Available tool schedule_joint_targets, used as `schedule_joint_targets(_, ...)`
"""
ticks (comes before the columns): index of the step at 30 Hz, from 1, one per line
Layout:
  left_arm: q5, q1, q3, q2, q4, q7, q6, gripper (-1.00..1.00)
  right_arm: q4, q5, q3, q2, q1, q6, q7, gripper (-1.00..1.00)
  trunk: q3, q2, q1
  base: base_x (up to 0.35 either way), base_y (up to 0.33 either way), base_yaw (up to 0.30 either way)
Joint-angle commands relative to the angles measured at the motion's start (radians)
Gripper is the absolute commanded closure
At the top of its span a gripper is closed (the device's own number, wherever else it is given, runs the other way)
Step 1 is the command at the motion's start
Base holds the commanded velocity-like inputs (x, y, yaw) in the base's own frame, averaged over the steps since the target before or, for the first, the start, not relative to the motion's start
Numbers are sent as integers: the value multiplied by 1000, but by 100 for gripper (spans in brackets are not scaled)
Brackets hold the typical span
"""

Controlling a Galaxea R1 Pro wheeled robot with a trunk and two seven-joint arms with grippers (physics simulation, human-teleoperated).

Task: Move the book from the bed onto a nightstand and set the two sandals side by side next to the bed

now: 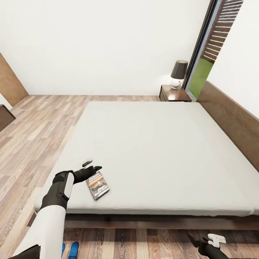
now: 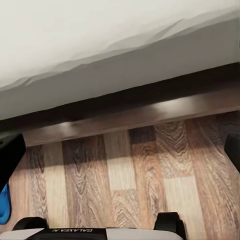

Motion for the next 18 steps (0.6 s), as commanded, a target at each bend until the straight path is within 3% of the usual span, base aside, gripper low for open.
schedule_joint_targets(1,3,-1,5,-1,-1,-3,8,-100,5,0,-6,0,-2,-5,6,-100,-3,-2,0,0,0,0)
schedule_joint_targets(18,3,0,5,-1,-1,-3,8,-100,5,1,-6,0,-2,-5,6,-100,-30,-2,0,0,0,0)
